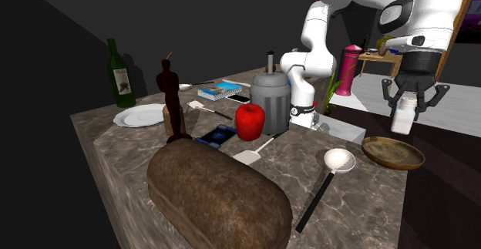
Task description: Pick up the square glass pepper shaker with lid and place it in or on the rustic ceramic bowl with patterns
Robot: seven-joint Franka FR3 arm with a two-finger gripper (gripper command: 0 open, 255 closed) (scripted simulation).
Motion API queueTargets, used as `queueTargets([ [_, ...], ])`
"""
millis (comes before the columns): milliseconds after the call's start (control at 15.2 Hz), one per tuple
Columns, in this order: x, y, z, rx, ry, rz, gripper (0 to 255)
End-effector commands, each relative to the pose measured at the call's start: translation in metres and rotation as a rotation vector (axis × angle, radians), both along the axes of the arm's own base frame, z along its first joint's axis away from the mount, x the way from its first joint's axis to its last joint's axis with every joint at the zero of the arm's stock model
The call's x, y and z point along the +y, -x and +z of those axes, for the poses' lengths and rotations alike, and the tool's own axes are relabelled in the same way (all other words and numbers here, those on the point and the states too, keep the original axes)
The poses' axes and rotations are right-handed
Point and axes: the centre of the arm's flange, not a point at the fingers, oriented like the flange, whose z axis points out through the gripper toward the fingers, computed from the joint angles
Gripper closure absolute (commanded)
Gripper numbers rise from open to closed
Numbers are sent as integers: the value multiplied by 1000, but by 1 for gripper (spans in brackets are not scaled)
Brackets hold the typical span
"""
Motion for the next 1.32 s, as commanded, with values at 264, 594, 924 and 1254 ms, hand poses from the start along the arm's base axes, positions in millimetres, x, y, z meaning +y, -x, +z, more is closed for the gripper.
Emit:
queueTargets([
  [264,-1,1,-32,0,0,0,255],
  [594,-1,1,-57,0,0,0,255],
  [924,-1,1,-57,0,0,0,255],
  [1254,-1,1,-57,0,0,0,0],
])
